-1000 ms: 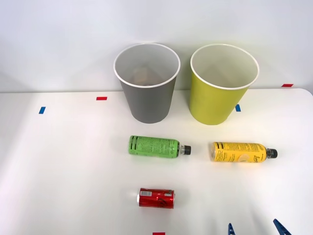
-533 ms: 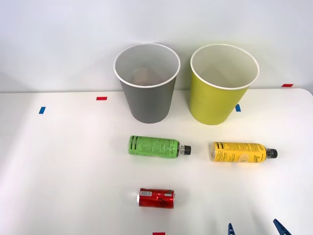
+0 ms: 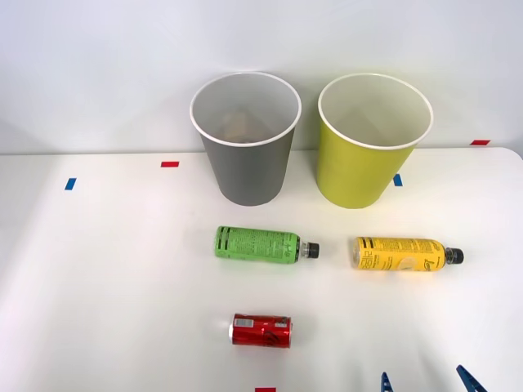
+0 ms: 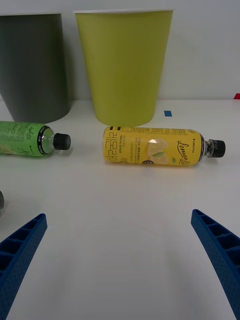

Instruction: Put cans in the gray bin, plastic bottles in the light green bin

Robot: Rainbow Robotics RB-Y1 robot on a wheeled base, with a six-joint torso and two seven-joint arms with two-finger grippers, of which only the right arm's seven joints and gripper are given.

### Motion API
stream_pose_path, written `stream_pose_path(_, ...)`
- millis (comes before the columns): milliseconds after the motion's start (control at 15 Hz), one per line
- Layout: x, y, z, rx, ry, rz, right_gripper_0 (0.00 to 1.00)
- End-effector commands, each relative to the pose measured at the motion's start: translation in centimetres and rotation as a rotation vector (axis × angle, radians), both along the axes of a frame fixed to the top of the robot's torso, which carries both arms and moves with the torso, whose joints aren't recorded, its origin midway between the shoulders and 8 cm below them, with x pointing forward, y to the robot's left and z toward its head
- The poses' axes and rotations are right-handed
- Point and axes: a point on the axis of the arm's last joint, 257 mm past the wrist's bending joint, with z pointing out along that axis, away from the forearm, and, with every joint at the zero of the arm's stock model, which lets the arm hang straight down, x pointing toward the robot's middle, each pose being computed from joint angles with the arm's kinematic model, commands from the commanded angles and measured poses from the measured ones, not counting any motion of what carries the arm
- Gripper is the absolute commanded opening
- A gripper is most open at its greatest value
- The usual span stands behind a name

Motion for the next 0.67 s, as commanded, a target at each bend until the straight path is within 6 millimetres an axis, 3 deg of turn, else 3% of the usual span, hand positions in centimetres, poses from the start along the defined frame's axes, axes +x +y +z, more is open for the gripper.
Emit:
stream_pose_path(67,0.00,0.00,0.00,0.000,0.000,0.000,1.00)
stream_pose_path(667,0.00,0.00,0.00,0.000,0.000,0.000,1.00)
